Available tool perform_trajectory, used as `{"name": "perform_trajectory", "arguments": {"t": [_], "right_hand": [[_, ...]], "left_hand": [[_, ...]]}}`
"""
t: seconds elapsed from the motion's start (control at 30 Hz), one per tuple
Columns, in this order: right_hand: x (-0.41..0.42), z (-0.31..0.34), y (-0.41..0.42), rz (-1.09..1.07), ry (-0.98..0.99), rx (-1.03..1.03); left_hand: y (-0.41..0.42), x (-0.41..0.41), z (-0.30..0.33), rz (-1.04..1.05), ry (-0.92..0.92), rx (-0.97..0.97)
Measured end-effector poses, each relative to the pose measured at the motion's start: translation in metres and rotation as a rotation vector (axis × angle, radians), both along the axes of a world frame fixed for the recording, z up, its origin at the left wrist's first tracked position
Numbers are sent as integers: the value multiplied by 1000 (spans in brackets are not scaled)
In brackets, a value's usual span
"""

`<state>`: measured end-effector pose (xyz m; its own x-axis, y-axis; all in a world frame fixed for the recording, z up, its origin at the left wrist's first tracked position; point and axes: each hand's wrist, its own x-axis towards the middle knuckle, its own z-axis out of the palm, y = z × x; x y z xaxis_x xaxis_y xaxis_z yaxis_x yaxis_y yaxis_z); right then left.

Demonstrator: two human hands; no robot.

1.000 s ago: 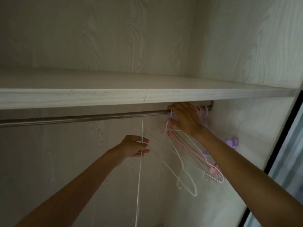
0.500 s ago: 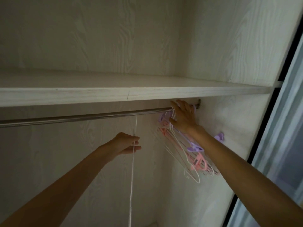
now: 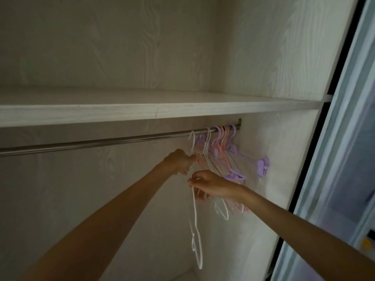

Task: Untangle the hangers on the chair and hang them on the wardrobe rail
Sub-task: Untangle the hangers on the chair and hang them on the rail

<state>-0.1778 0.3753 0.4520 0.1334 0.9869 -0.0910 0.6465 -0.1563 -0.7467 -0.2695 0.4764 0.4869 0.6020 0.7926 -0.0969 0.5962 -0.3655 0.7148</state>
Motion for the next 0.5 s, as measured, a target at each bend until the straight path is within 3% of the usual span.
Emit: {"name": "perform_trajectory", "arguments": {"t": [0.1,0.2,0.37,0.5], "right_hand": [[12,-3,12,-122,-28,135],[20,-2,28,-194,-83,230],[27,2,58,-261,-9,230],[37,-10,68,-242,-154,90]], "left_hand": [[7,-21,11,120,87,483],[21,-49,12,223,-17,911],[43,-63,-7,238,304,1132],[43,-57,-6,254,397,1177]]}}
